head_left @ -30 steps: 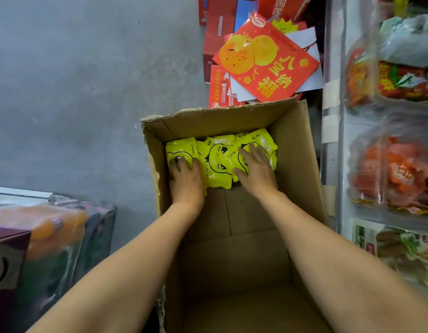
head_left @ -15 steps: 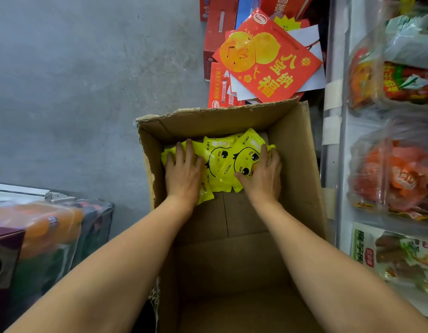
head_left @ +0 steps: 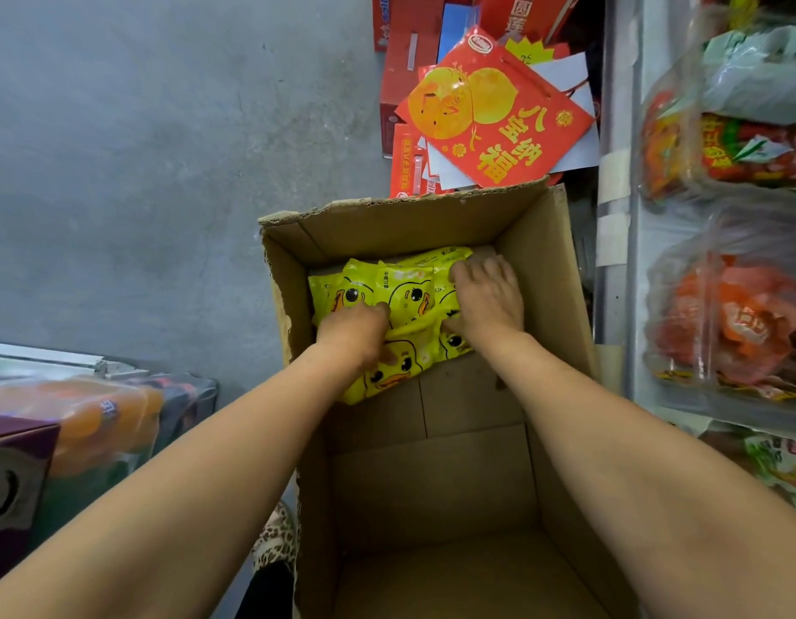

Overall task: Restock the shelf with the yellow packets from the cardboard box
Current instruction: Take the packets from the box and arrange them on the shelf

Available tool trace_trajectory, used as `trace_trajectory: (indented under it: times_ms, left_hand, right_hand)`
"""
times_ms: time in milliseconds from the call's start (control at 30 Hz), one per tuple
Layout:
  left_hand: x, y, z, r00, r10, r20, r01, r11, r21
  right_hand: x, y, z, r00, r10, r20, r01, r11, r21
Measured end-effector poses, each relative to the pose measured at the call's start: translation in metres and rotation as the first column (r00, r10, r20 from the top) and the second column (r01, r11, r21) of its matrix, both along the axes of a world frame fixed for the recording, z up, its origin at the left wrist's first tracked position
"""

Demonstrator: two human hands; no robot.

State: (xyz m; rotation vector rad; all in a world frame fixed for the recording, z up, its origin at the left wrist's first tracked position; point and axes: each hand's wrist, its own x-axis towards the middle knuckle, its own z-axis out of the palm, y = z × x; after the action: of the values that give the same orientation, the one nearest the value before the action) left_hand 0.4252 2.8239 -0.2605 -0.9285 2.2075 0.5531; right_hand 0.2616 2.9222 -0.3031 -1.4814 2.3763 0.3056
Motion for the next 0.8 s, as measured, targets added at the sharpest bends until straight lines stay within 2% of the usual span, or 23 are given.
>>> trace_trajectory:
  times_ms: [67, 133, 267, 400, 567, 700, 800]
  left_hand:
    - [0.004, 0.002, -0.003, 0.992, 0.128, 0.005, -0.127, 0.986, 0.11]
    - [0.007, 0.006, -0.003, 0.974, 0.227, 0.001, -0.222, 0.949, 0.222]
    - [0.013, 0.017, 0.011, 0.94, 0.34, -0.016, -0.314, 0.884, 0.346]
    - [0.021, 0.035, 0.036, 0.924, 0.382, -0.028, -0.341, 0.854, 0.393]
    - [0.046, 0.064, 0.087, 0.882, 0.466, -0.069, -0.361, 0.761, 0.539]
    - [0.083, 0.099, 0.153, 0.897, 0.417, -0.145, -0.244, 0.741, 0.626]
    - [0.117, 0.139, 0.215, 0.892, 0.402, -0.204, -0.151, 0.693, 0.705]
  right_hand:
    - [0.002, 0.011, 0.005, 0.993, -0.103, 0.061, 0.1, 0.993, 0.061]
    - [0.005, 0.03, 0.007, 0.947, -0.248, 0.204, 0.23, 0.967, 0.11]
    - [0.017, 0.075, 0.021, 0.789, -0.48, 0.384, 0.49, 0.868, 0.08]
    - [0.041, 0.11, 0.049, 0.636, -0.642, 0.428, 0.708, 0.706, 0.009]
    - [0.087, 0.166, 0.108, 0.489, -0.699, 0.521, 0.862, 0.479, -0.166]
    - [0.14, 0.222, 0.181, 0.442, -0.706, 0.553, 0.897, 0.364, -0.253]
    - [0.192, 0.268, 0.242, 0.35, -0.706, 0.615, 0.932, 0.2, -0.301]
